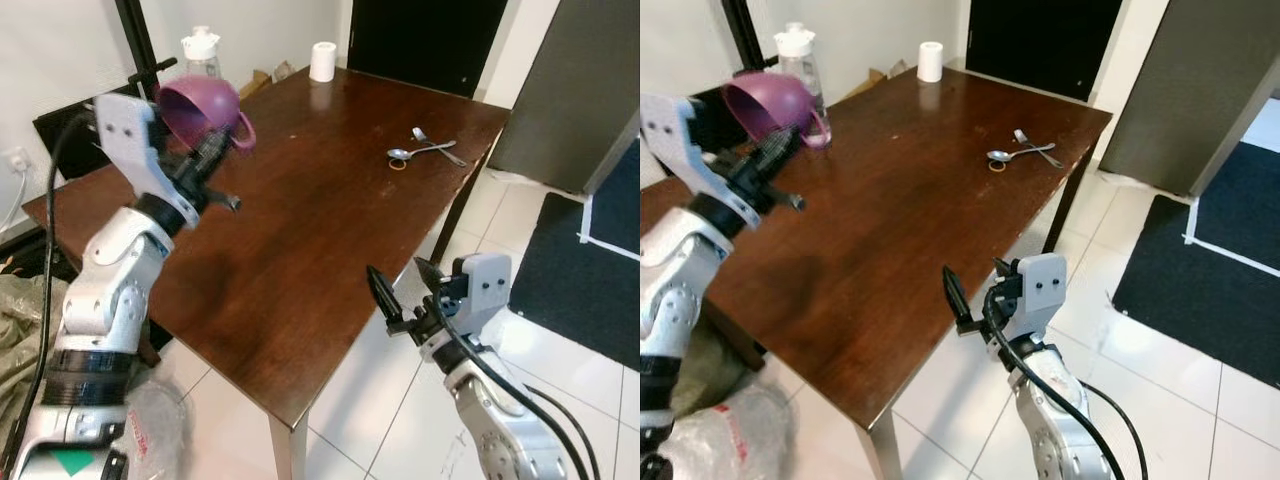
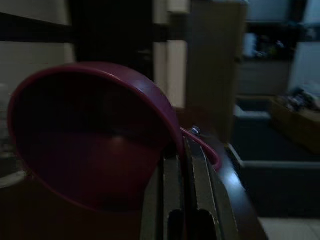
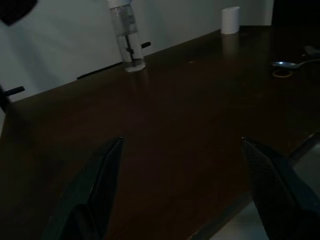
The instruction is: Setting the table
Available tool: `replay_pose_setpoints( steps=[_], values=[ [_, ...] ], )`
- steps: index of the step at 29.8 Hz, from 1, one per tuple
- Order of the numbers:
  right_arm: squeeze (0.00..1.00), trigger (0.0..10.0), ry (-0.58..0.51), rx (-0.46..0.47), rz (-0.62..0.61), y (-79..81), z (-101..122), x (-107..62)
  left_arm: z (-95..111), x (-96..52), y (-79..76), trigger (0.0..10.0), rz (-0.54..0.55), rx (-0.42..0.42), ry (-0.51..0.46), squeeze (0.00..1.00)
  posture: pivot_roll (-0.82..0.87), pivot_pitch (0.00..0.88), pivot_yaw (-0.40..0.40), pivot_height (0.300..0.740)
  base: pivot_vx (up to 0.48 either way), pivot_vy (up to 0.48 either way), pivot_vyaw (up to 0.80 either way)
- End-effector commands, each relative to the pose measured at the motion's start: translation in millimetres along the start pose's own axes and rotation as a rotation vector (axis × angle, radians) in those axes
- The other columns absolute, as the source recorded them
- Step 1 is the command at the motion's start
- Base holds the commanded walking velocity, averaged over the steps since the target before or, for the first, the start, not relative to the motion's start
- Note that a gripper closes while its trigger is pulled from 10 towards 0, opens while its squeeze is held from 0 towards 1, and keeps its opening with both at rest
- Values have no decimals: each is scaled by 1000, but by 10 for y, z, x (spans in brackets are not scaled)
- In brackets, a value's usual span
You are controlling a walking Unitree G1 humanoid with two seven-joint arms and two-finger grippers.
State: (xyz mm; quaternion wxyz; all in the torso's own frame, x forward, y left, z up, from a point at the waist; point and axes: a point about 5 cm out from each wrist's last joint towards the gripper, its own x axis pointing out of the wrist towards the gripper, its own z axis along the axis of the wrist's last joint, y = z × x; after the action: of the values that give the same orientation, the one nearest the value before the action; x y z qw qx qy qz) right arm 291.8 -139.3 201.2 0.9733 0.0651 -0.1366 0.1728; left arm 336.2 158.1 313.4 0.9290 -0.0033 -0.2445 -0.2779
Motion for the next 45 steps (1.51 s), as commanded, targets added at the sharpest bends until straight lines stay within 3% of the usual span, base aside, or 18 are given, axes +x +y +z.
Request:
replay_pose_setpoints(
  steps=[1,7,10,12,13,15,16,18,19,20,23,25,28,29,30,31,36,45],
  values=[
    [0,10000,-5,-10,-25,-28,-4,-48,35,-20,-88,10000,-62,2,9,0,-28,120,109,740,0,0,0],
    [0,10000,-27,-12,-81,-86,19,-74,5,-35,-302,10000,-161,-93,21,0,-35,110,117,740,0,0,0],
    [0,10000,-50,-27,7,28,94,-51,-15,-17,-361,10000,-151,-173,10,0,-34,102,117,740,0,0,0],
    [0,10000,-61,-76,98,147,143,-34,-25,0,-388,10000,-156,-191,11,0,-35,99,117,740,0,0,0],
    [0,10000,-88,-166,191,282,220,-2,-60,21,-429,10000,-181,-172,31,0,-36,95,114,740,0,0,0],
    [0,10000,-95,-203,215,317,241,8,-70,28,-441,10000,-190,-167,36,0,-37,94,113,740,0,0,0],
    [39,10000,-95,-337,260,371,239,20,-73,47,-448,10000,-196,-156,40,0,-39,92,113,740,0,0,0],
    [39,10000,-95,-337,260,371,239,20,-73,47,-448,10000,-196,-156,40,0,-39,92,113,740,0,0,0],
    [800,10000,-96,-491,304,412,222,24,-69,90,-441,10000,-191,-136,50,0,-41,90,113,740,0,0,0],
    [1000,10000,-106,-628,333,432,220,25,-48,134,-434,10000,-188,-119,50,0,-41,90,113,740,0,0,0],
    [1000,10000,-165,-886,352,436,275,25,18,193,-421,10000,-191,-98,39,0,-41,90,113,740,0,0,0],
    [1000,10000,-178,-923,345,429,291,26,27,197,-418,10000,-192,-94,37,0,-41,90,113,740,0,0,0],
    [1000,10000,-224,-1132,344,407,356,37,91,218,-409,10000,-235,-67,40,0,-48,87,126,740,0,0,0],
    [1000,10000,-224,-1132,344,407,356,37,91,218,-409,10000,-235,-67,40,0,-48,87,126,740,0,0,0],
    [0,10000,-235,-1189,342,396,375,43,111,224,-414,10000,-256,-55,43,0,-48,87,126,740,0,0,0],
    [0,10000,-235,-1189,342,396,375,43,111,224,-414,10000,-256,-55,43,0,-48,87,126,740,0,0,0],
    [0,10000,-321,-1381,282,318,480,207,93,267,-471,10000,-356,45,91,0,-49,86,138,740,0,0,0],
    [0,10000,-370,-1451,221,318,489,377,25,244,-541,10000,-400,81,125,0,-36,78,139,740,0,0,0]
  ],
)
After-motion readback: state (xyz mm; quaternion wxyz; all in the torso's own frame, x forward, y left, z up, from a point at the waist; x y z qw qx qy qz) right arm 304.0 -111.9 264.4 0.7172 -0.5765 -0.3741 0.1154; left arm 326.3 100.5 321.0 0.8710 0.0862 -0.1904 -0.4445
